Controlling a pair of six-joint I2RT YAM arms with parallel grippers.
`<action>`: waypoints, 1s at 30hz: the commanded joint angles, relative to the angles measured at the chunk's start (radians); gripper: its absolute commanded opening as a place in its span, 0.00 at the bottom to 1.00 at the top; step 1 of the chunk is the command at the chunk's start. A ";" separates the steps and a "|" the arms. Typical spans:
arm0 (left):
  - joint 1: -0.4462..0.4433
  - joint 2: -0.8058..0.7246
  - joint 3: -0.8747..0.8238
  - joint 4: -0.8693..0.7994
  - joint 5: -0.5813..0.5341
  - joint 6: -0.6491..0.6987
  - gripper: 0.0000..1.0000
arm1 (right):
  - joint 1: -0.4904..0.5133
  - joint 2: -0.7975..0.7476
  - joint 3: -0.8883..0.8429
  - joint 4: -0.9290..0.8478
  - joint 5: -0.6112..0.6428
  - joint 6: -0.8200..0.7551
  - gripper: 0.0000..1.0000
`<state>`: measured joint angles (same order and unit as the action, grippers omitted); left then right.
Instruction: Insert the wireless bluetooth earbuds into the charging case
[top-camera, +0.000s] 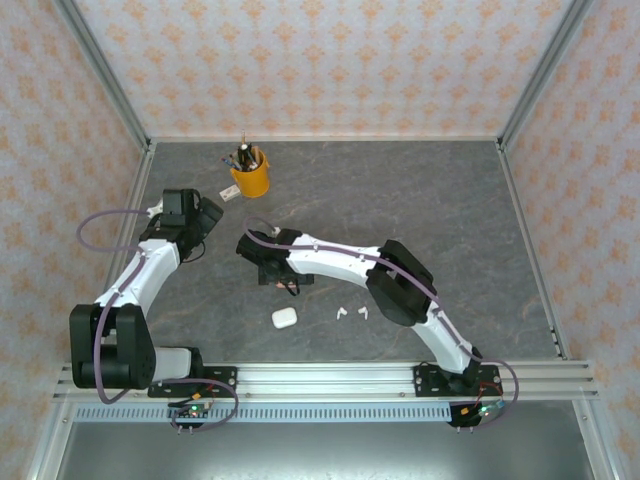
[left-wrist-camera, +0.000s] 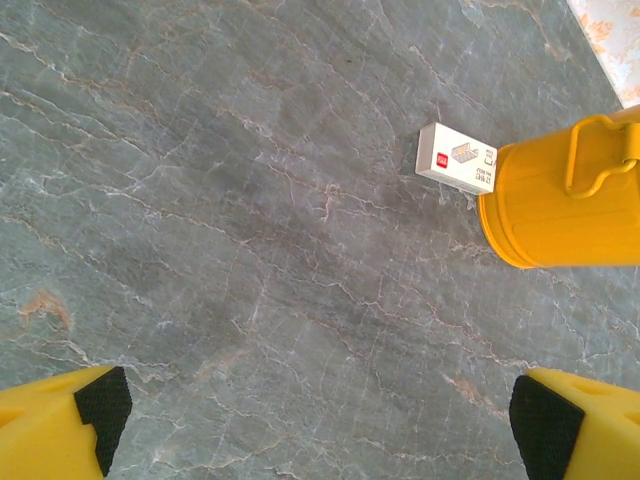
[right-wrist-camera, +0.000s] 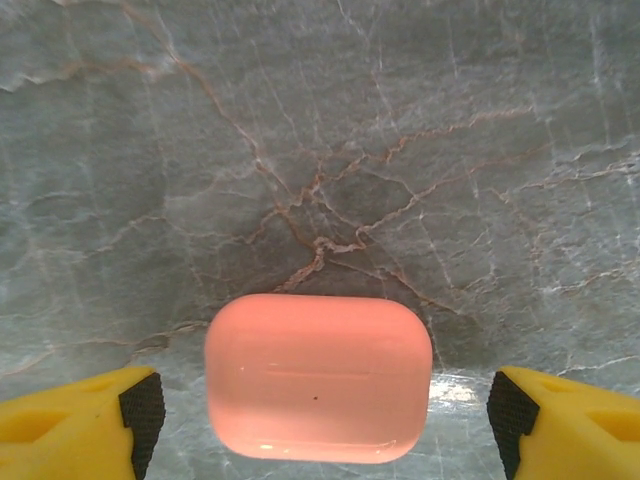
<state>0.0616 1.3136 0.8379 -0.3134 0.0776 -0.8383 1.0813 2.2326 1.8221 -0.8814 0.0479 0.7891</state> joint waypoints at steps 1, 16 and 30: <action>0.012 0.003 -0.003 0.029 0.016 -0.010 1.00 | -0.001 0.029 0.037 -0.044 -0.003 -0.001 0.86; 0.012 -0.007 -0.021 0.060 0.049 -0.013 1.00 | -0.011 0.062 0.042 -0.024 0.024 0.006 0.85; 0.012 -0.040 -0.043 0.082 0.076 -0.005 1.00 | -0.025 0.055 0.004 0.025 -0.009 0.055 0.81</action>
<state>0.0616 1.2999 0.8078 -0.2539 0.1486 -0.8406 1.0550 2.2826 1.8416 -0.8581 0.0330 0.8196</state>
